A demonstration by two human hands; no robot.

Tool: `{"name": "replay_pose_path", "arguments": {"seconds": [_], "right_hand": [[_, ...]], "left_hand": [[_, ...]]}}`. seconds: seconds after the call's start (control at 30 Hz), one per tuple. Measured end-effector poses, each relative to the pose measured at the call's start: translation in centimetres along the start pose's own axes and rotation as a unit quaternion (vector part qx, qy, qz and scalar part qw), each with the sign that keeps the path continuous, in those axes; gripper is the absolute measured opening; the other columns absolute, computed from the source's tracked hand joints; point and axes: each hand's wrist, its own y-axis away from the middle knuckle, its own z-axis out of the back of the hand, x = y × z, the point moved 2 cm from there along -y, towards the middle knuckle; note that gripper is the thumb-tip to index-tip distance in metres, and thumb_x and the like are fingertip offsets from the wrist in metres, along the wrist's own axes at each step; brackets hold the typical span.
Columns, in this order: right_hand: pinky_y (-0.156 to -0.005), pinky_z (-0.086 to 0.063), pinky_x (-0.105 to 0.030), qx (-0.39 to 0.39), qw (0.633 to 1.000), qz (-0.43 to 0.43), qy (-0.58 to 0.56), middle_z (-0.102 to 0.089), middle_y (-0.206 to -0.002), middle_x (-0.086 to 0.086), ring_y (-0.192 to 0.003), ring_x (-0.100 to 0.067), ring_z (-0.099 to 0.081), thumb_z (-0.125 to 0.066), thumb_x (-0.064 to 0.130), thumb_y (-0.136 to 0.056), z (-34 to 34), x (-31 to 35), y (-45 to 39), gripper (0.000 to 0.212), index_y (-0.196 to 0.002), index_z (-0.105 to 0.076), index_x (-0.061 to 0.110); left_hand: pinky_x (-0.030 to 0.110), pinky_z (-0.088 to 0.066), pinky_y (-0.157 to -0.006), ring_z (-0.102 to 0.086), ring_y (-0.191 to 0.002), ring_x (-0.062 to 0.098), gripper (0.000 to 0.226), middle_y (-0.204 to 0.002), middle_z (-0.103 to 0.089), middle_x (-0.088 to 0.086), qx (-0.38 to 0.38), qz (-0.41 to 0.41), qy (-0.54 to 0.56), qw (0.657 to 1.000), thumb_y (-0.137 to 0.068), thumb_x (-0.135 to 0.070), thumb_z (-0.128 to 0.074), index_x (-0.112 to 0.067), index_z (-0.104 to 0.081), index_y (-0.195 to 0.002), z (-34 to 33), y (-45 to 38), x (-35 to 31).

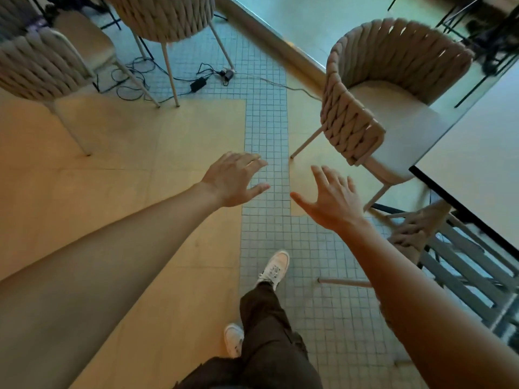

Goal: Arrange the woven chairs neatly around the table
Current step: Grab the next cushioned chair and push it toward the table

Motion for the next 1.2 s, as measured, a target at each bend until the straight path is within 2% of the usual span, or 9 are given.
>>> {"name": "replay_pose_path", "arguments": {"seconds": [0.2, 0.37, 0.53, 0.8, 1.2], "right_hand": [[-0.124, -0.011, -0.057, -0.002, 1.000, -0.008, -0.010, -0.023, -0.167, -0.011, -0.153, -0.029, -0.020, -0.035, 0.083, -0.088, 1.9, -3.2, -7.8, 0.096, -0.160, -0.020, 0.021], [-0.122, -0.014, -0.059, -0.010, 1.000, 0.002, 0.007, -0.030, -0.164, -0.012, -0.151, -0.030, -0.025, -0.036, 0.081, -0.089, 3.9, -5.6, -13.1, 0.093, -0.157, -0.025, 0.019], [-0.124, -0.009, -0.057, 0.006, 1.000, -0.013, 0.002, -0.025, -0.167, -0.010, -0.154, -0.029, -0.019, -0.034, 0.083, -0.089, 5.1, -7.3, -17.3, 0.096, -0.160, -0.019, 0.021], [-0.125, -0.007, -0.054, 0.022, 0.998, -0.059, 0.001, -0.024, -0.167, -0.010, -0.154, -0.029, -0.018, -0.032, 0.082, -0.089, 5.7, -7.8, -22.9, 0.095, -0.161, -0.018, 0.022], [-0.125, -0.007, -0.054, 0.014, 0.980, -0.198, -0.011, -0.022, -0.168, -0.009, -0.154, -0.028, -0.018, -0.029, 0.084, -0.088, 4.4, -6.1, -30.4, 0.097, -0.162, -0.015, 0.024]], "left_hand": [[0.047, -0.022, -0.122, -0.036, -0.145, 0.025, 0.073, -0.158, -0.040, 0.005, 0.028, -0.008, -0.012, 1.000, -0.094, -0.069, -0.031, -0.024, -0.039, -0.151, 0.7, -8.5, 1.7], [0.046, -0.022, -0.122, -0.035, -0.146, 0.025, 0.072, -0.159, -0.038, 0.006, 0.034, 0.001, -0.016, 0.999, -0.096, -0.068, -0.034, -0.024, -0.037, -0.153, 2.1, -15.2, 3.5], [0.045, -0.021, -0.122, -0.033, -0.147, 0.024, 0.072, -0.160, -0.037, 0.006, 0.035, -0.001, -0.009, 0.999, -0.096, -0.068, -0.035, -0.024, -0.036, -0.153, 2.8, -20.2, 4.6], [0.047, -0.024, -0.121, -0.033, -0.147, 0.025, 0.073, -0.160, -0.037, 0.007, 0.050, -0.065, -0.014, 0.997, -0.096, -0.069, -0.033, -0.024, -0.035, -0.154, 3.3, -28.1, 7.1], [0.045, -0.025, -0.120, -0.036, -0.145, 0.025, 0.072, -0.160, -0.038, 0.006, 0.068, -0.201, -0.042, 0.976, -0.096, -0.069, -0.035, -0.026, -0.036, -0.154, 4.1, -41.0, 15.6]]}}
